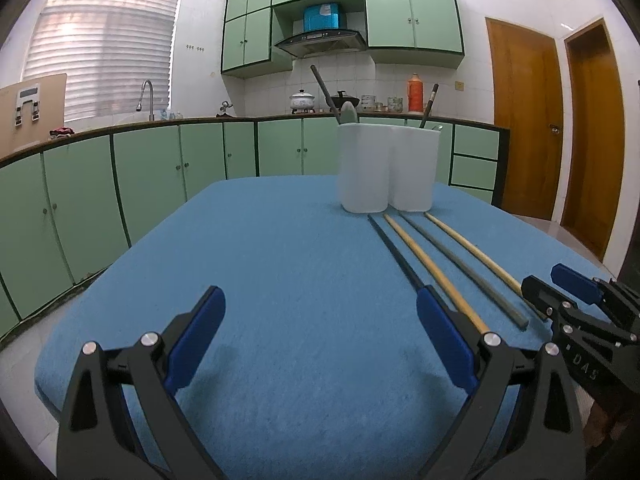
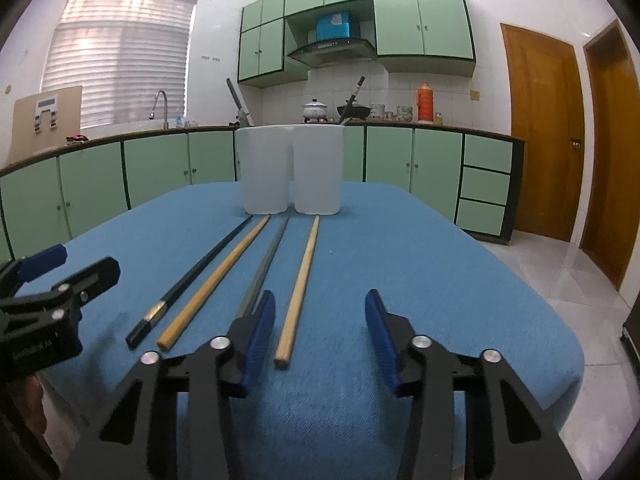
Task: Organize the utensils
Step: 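Withdraw both open tools back toward the remaining chopsticks, then close the right tool on a wooden chopstick while the left tool grasps a gold-banded black chopstick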
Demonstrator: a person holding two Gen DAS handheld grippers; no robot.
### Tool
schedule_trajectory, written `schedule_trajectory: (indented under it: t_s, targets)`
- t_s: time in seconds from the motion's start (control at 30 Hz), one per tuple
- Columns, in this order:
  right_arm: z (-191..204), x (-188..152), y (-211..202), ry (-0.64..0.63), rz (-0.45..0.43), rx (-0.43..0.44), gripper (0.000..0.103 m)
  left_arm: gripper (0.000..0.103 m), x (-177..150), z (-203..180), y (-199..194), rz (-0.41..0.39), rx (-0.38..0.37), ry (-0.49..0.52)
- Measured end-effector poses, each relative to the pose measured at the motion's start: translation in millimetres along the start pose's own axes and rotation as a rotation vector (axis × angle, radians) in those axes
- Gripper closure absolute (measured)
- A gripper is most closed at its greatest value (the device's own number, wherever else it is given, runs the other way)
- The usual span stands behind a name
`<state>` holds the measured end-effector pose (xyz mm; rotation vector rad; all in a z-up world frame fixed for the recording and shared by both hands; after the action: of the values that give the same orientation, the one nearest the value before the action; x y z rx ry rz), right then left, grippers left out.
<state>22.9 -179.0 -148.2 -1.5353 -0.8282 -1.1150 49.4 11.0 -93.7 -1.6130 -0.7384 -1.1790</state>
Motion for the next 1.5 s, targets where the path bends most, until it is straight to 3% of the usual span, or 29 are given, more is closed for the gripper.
schedule_trajectory:
  t_s: [0.13, 0.4, 0.57, 1.07, 1.17, 1.33, 1.5]
  targets:
    - [4, -1, 0, -0.003, -0.001, -0.003, 0.071, 0.009, -2, -3, -1, -0.002, -0.006, 0.002]
    - [8, -8, -4, -0.003, -0.02, -0.012, 0.082, 0.009, -4, -7, -4, -0.006, -0.016, -0.005]
    - [13, -10, -5, -0.013, -0.029, -0.006, 0.095, 0.009, -5, -11, -4, -0.005, -0.021, -0.009]
    - [-4, -9, -5, 0.016, -0.014, -0.054, 0.096, 0.01, -17, -34, 0, 0.024, -0.074, -0.012]
    - [-5, -9, -6, 0.016, -0.016, -0.053, 0.096, 0.023, -20, -38, 5, 0.039, -0.071, -0.004]
    - [-5, -10, -6, 0.018, -0.015, -0.053, 0.096, 0.03, -22, -39, 11, 0.048, -0.067, -0.015]
    - [-6, -9, -8, 0.021, -0.015, -0.05, 0.096, 0.05, -21, -43, 13, 0.068, -0.077, -0.006]
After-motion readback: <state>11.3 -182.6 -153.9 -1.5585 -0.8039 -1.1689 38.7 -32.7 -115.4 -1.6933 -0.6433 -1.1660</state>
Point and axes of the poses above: each gripper's, at about its wrist camera, not at the fingertips, and y roughly the way its jaws point, z to its left, x to its top, the point moved 1 cm from there along y, roughly the way its jaws point, and after that the axes turned 12 degrees about -x, right-handed, at the moved point
